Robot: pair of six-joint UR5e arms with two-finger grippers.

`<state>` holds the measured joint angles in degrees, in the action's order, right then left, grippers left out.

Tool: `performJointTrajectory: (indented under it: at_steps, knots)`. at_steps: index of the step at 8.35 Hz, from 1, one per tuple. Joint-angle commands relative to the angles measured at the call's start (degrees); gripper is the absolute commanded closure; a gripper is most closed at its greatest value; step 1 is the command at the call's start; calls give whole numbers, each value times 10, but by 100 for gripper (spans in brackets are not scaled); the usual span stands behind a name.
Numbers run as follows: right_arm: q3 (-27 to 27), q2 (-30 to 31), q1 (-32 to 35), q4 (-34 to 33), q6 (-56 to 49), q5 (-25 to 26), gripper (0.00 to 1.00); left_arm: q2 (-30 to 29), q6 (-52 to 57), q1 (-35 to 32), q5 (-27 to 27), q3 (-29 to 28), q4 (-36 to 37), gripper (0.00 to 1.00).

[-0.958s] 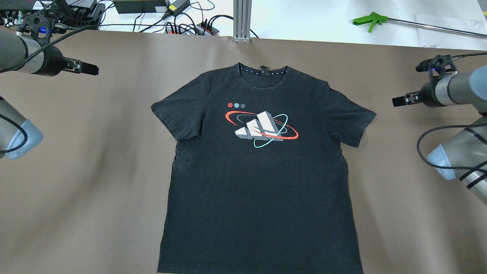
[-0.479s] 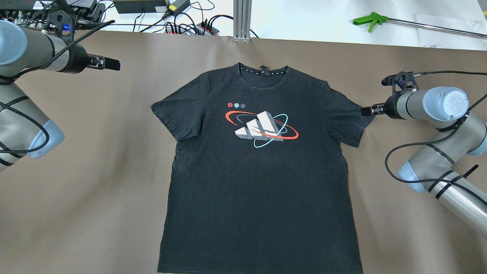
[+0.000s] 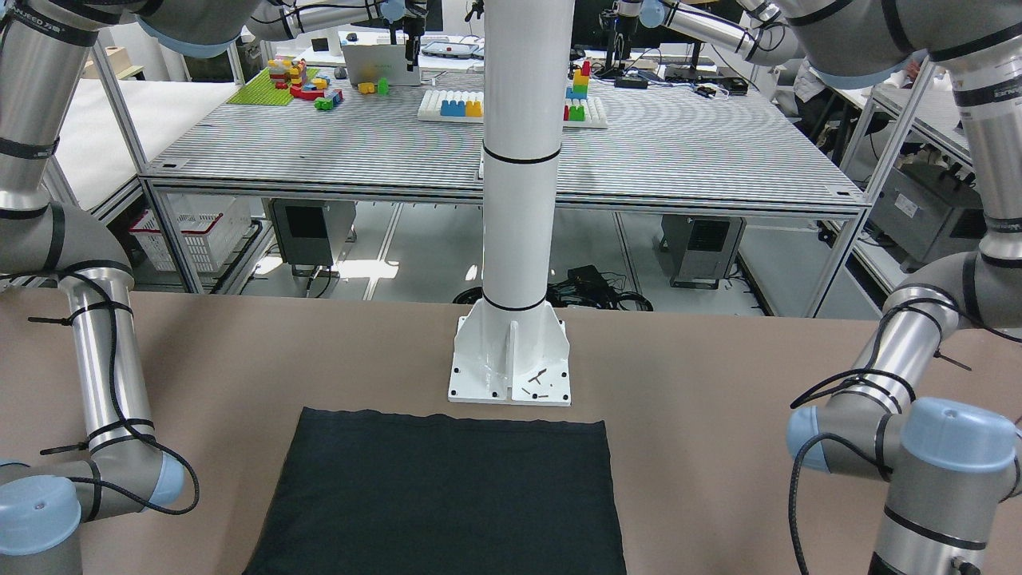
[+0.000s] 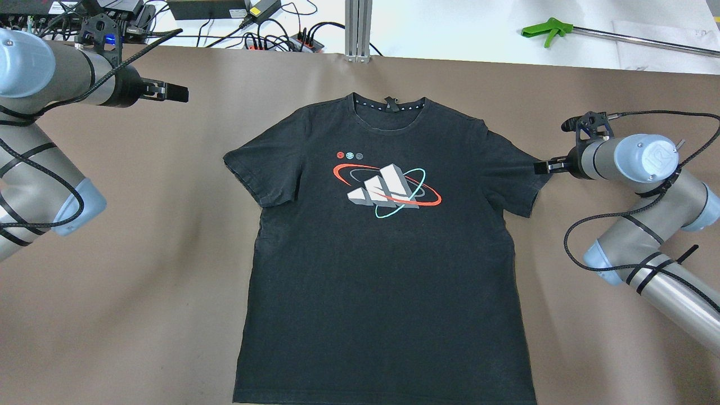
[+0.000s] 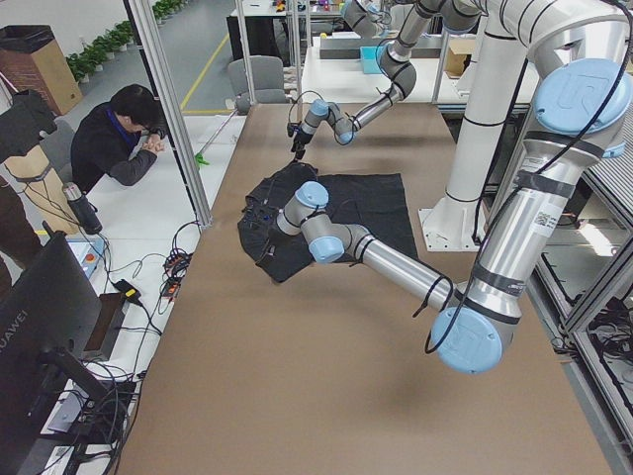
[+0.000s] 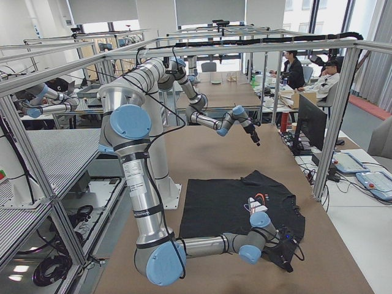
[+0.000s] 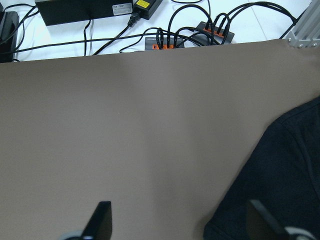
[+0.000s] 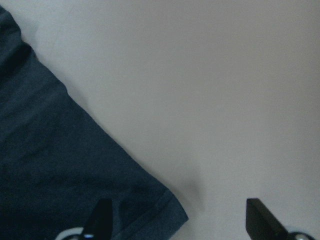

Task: Fold clothes
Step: 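Move both grippers toward the black t-shirt's sleeves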

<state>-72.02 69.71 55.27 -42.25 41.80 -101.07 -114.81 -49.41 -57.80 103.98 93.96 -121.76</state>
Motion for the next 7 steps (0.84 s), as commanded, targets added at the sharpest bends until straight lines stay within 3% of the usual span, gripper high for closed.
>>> performJointTrajectory:
  at_steps: [1,3,4,5,6,7]
  knots:
    - [19,-9,-4,0,0,6,6,-2,-2,6,-8,0,0,5]
    - [22,-9,-9,0,0,6,6,-2,-2,6,-8,2,0,5]
    - [21,-9,-9,0,1,6,15,-2,-2,6,-8,2,0,5]
    - [21,-9,-13,0,2,6,59,-2,-2,6,-9,3,0,5]
    - [21,-9,-14,0,2,6,93,-2,-2,6,-9,4,0,5]
    - [21,-9,-17,0,3,6,100,-1,-2,5,-11,4,0,5]
